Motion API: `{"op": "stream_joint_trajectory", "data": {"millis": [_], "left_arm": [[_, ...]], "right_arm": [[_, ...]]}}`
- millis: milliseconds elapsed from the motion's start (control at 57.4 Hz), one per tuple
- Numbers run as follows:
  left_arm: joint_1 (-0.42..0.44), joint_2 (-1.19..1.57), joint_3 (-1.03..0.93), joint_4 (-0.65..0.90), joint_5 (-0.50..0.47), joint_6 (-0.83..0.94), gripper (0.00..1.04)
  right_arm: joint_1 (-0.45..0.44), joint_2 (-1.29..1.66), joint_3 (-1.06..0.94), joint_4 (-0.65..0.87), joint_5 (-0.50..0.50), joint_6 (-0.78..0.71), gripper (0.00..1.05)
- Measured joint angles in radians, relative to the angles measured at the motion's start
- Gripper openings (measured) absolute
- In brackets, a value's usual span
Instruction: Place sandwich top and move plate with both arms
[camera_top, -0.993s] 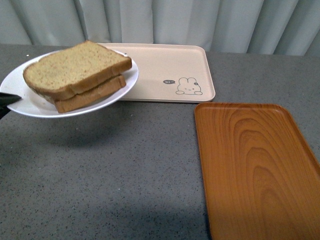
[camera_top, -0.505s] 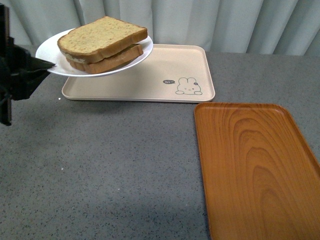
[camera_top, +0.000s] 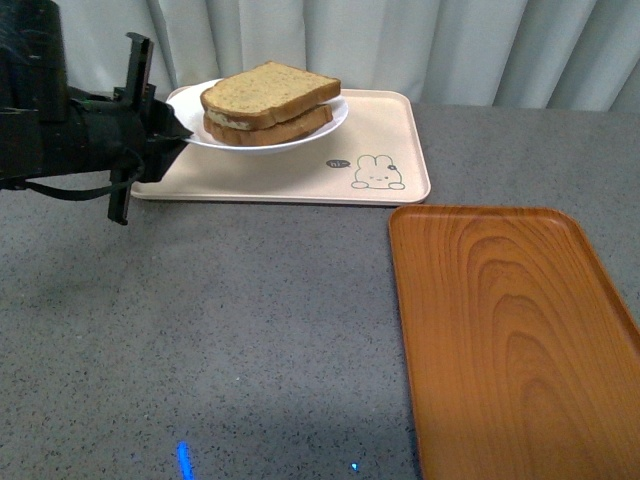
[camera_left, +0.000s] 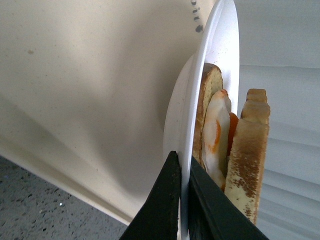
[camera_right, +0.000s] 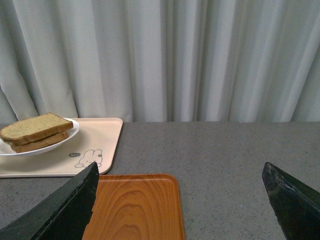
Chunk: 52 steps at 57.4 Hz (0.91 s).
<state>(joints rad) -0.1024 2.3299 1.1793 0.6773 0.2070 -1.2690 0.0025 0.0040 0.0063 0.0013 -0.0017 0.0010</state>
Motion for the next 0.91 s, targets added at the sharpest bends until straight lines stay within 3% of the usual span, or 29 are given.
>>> {"op": "stream_joint_trajectory", "data": {"millis": [261, 401, 575, 767, 906], "left_arm": [[-0.005, 0.05, 0.083, -0.097, -0.019, 0.011, 0.04], [-0.001, 0.039, 0.063, -0.086, -0.025, 0.014, 0.35], [0.005, -0.041, -0.015, -0.106, -0.026, 0.037, 0.6], [0.045, -0.262, -0.219, -0.158, -0.035, 0.13, 0.98], [0.097, -0.432, -0.422, -0.146, -0.052, 0.171, 0.99]], "right_arm": [[0.0, 0.0, 0.0, 0.0, 0.0, 0.0, 0.96], [0.0, 0.0, 0.0, 0.0, 0.0, 0.0, 0.96], [0.0, 0.0, 0.0, 0.0, 0.0, 0.0, 0.96], [0.0, 0.0, 0.0, 0.0, 0.0, 0.0, 0.96], [0.0, 0.0, 0.0, 0.0, 0.0, 0.0, 0.96]]}}
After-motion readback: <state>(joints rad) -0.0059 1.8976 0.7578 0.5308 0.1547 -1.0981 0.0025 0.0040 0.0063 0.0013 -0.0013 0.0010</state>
